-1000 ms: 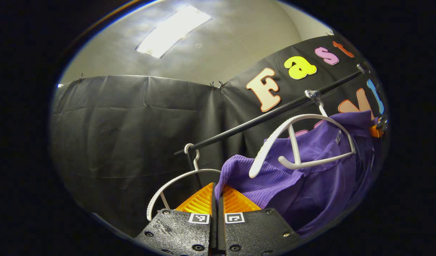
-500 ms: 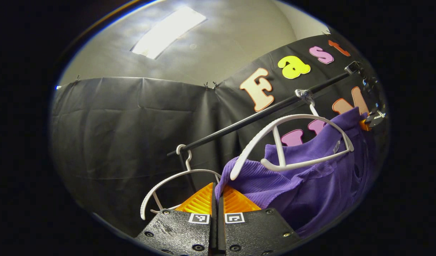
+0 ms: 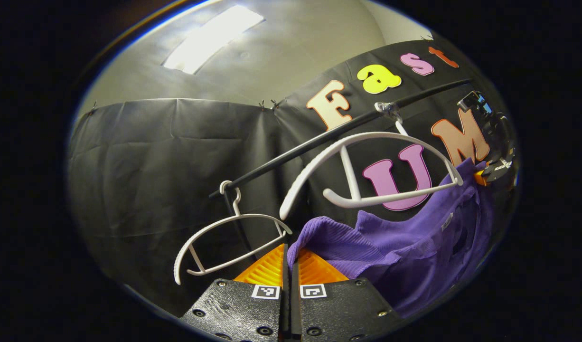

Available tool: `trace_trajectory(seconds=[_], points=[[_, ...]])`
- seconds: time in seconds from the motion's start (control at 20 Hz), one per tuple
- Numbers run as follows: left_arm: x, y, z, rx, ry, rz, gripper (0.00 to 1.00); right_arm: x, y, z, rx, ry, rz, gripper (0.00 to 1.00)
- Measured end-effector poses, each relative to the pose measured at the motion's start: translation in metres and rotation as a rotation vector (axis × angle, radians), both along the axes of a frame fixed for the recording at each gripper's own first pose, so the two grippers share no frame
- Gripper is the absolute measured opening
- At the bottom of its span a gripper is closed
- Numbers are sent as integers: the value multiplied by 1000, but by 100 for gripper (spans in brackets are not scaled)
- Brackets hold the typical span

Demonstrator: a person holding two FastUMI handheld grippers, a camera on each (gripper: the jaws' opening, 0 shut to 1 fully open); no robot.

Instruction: Grasp the clothes on the hanger with both hands and then place them into the laundry hamper below.

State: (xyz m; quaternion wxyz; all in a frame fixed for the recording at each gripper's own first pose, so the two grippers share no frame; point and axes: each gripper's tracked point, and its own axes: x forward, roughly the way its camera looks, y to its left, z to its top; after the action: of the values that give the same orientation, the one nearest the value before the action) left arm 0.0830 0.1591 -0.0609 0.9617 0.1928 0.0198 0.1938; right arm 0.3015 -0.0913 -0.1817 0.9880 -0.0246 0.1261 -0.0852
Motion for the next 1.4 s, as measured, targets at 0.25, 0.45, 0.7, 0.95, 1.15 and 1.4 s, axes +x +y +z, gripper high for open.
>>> trace_trajectory(seconds=[0.25,0.45,0.7,0.95,1.15,1.4], points=[[-2,-6,-24,1,52,-7,1,-21,19,-32,-7,62,50,5],[3,-24,-44,-20,89,-39,1,-42,45,-47,5,92,94,5],[14,-59,-65,-55,124,-113,1,-60,80,-50,28,107,159,5],[25,-87,-85,-140,144,-180,1,-73,112,-44,50,103,220,5],[32,-105,-106,-206,180,-223,1,-83,127,-54,62,128,250,5],[35,-118,-147,-257,265,-239,1,-102,145,-83,65,197,288,5]])
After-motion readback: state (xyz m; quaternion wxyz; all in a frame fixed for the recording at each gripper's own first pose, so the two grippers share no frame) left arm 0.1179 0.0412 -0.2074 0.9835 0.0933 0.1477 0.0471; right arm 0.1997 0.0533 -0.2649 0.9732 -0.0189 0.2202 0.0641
